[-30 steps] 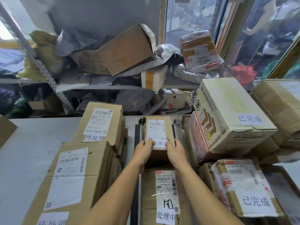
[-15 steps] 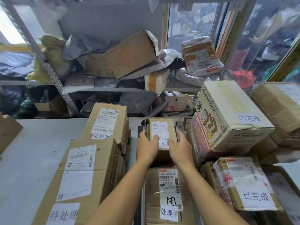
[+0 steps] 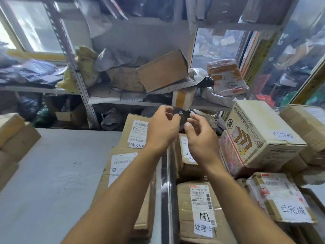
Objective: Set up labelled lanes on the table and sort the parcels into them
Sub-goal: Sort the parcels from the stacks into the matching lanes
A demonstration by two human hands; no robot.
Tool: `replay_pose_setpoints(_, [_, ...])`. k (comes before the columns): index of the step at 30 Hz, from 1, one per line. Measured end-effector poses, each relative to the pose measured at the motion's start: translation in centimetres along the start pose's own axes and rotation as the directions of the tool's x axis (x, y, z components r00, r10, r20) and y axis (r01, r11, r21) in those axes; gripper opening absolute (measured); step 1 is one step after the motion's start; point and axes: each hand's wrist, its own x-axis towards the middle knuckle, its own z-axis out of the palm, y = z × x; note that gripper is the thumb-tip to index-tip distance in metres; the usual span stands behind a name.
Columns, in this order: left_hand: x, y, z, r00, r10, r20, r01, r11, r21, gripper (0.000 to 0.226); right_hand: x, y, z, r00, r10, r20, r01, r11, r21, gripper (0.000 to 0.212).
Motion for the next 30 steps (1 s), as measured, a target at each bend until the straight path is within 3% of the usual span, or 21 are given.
replay_pose_setpoints(5, [-1.4, -0.7, -9.9, 0.988, 0.148, -0.045, -0.140, 0.977, 0.160, 0.019, -2.5, -6.7, 4.7, 0.986, -0.136, 0.091, 0.135, 0.991, 0.021, 0.026])
replay_pose_setpoints(12, [-4.3, -6.1, -22.6, 0.976, 0.191, -0.106, -0.161, 0.956, 0.246, 0.023, -6.9, -12.0, 14.7, 0.936, -0.232, 0.265, 0.240, 0.971, 0.003, 0.034])
replay_pose_setpoints(20, [-7.8, -13.5, -31.5, 0.958, 0.003, -0.285, 0.079, 0.957, 0.278, 0.027, -11.7, -14.6, 25.3, 0.891, -0.205, 0.406, 0.199, 0.978, 0.057, 0.034])
replay_pose_setpoints(30, [-12.9, -18.3, -39.4, 0.823, -0.190, -0.536, 0.330, 0.927, 0.179, 0.018, -17.1, -14.7, 34.8, 0.764, -0.122, 0.633, 0.005, 0.983, 0.183, 0.031])
